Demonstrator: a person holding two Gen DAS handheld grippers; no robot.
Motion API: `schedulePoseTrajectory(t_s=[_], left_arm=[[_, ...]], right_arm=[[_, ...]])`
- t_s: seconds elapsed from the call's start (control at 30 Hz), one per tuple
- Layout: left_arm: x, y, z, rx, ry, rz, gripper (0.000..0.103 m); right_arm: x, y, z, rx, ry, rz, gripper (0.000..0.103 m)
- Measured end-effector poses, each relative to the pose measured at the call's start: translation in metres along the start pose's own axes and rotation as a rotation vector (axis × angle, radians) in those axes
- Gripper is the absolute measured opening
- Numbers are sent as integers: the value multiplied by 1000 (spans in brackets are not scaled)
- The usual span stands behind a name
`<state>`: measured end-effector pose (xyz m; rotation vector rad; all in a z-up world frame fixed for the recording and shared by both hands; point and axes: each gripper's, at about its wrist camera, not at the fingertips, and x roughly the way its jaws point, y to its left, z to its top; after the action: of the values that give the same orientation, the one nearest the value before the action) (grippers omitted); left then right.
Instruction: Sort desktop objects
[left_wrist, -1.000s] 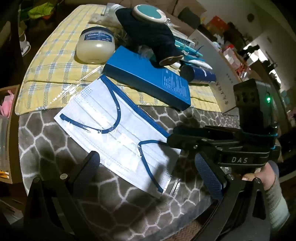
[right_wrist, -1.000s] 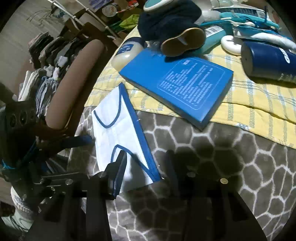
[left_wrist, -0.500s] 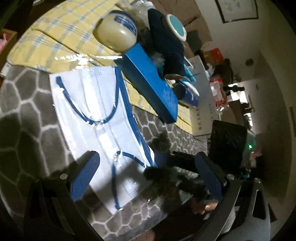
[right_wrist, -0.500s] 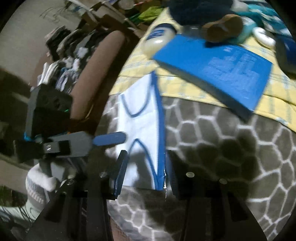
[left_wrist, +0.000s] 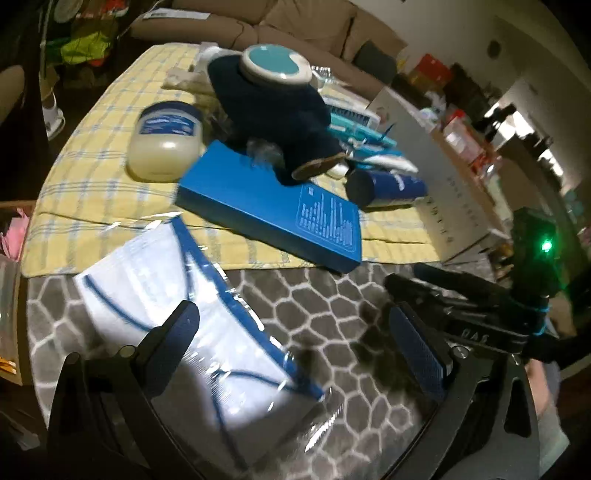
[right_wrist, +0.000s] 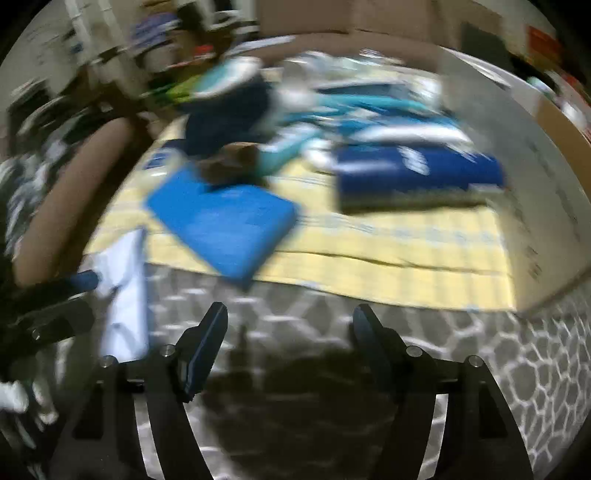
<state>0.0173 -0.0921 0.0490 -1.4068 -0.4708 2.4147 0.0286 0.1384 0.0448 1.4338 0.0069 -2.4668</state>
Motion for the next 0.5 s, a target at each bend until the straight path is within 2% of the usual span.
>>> schedulePoseTrajectory(t_s=[0.17, 0.23, 0.37, 0.5], left_arm=[[29, -18, 1, 40, 0, 93, 103], [39, -25, 1, 59, -17, 155, 103], [56, -26, 2, 55, -35, 275, 103], [62, -28, -2, 60, -65, 346, 103]], right_arm=[[6, -26, -1, 37, -21, -99, 77], [9, -35, 0, 53, -40, -113, 82], [18, -40, -3, 60, -39, -141, 83], [23, -34, -3, 39, -50, -144, 95]])
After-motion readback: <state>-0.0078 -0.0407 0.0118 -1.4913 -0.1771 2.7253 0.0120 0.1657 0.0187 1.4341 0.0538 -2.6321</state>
